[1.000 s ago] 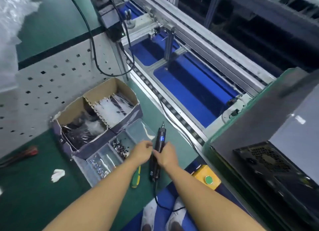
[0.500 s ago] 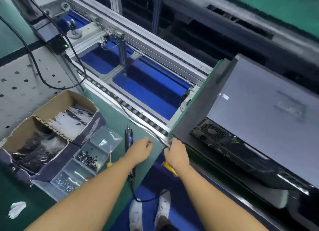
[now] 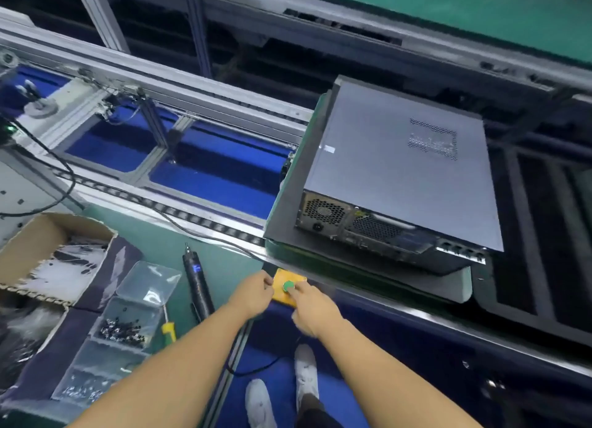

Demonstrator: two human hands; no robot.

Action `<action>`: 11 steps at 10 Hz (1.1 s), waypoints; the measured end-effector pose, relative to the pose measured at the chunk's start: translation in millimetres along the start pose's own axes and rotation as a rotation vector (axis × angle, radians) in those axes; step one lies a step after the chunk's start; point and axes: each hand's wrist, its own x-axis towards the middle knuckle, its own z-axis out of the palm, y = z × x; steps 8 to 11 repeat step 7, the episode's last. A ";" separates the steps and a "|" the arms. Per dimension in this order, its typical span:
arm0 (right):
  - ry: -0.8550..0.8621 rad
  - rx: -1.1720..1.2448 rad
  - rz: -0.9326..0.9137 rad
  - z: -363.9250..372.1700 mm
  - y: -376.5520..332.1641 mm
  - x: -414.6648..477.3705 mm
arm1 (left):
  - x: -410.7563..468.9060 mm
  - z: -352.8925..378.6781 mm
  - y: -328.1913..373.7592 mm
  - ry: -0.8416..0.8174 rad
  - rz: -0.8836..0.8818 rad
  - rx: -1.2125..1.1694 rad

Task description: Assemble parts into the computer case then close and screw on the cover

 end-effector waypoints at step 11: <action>0.046 -0.013 0.187 -28.8 -23.6 4.8 | -3.8 -4.5 -19.5 0.018 -0.065 -0.037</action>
